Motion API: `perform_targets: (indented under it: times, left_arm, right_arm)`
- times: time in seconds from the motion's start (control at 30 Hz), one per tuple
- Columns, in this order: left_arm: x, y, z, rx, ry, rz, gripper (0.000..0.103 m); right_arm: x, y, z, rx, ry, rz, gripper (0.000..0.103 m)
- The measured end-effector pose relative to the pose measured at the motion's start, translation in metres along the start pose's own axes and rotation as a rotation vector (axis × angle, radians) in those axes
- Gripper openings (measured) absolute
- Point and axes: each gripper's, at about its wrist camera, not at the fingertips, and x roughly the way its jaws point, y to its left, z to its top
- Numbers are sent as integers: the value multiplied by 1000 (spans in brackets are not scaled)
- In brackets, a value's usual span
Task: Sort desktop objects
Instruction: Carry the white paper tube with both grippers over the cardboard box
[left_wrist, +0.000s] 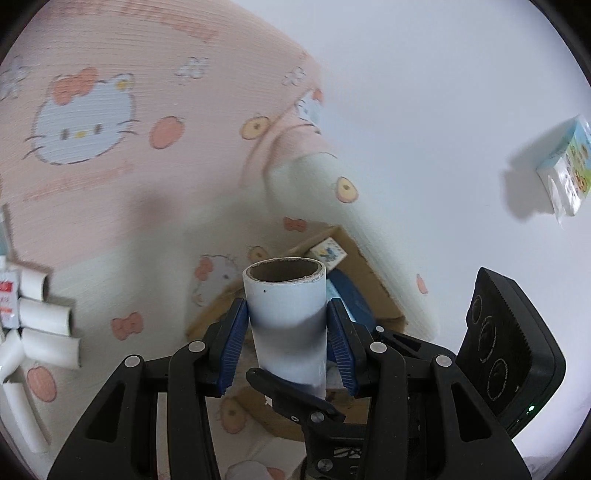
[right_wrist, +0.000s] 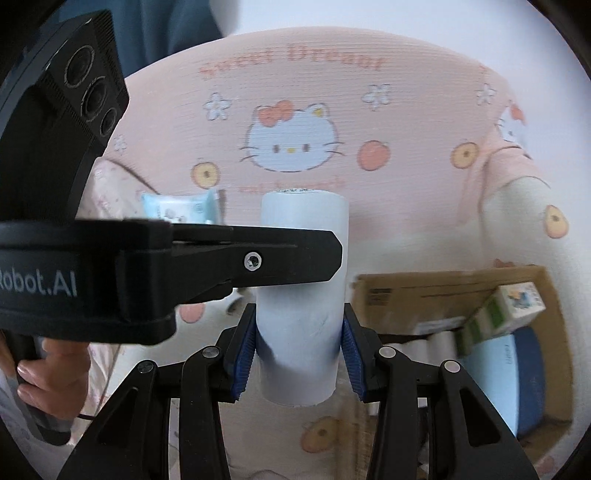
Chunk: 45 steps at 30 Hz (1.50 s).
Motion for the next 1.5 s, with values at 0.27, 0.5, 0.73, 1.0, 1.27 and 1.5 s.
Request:
perform_targets:
  times: [0.27, 0.5, 0.73, 1.0, 1.27, 1.5]
  left_arm:
    - [42, -37, 18, 65, 58, 0, 48]
    - [88, -48, 24, -16, 141, -45, 48]
    - [111, -54, 24, -17, 182, -16, 48]
    - [125, -45, 22, -51, 217, 3, 48]
    - [136, -35, 15, -66, 239, 35, 48]
    - [153, -31, 3, -64, 307, 71, 48]
  right_arm:
    - [-4, -43, 1, 30, 33, -59, 41]
    - [-2, -86, -8, 37, 87, -31, 41]
    - [3, -115, -20, 51, 128, 53, 42]
    - [16, -128, -26, 61, 161, 107, 42]
    - [29, -129, -28, 58, 202, 157, 42]
    - [41, -133, -31, 73, 224, 163, 42]
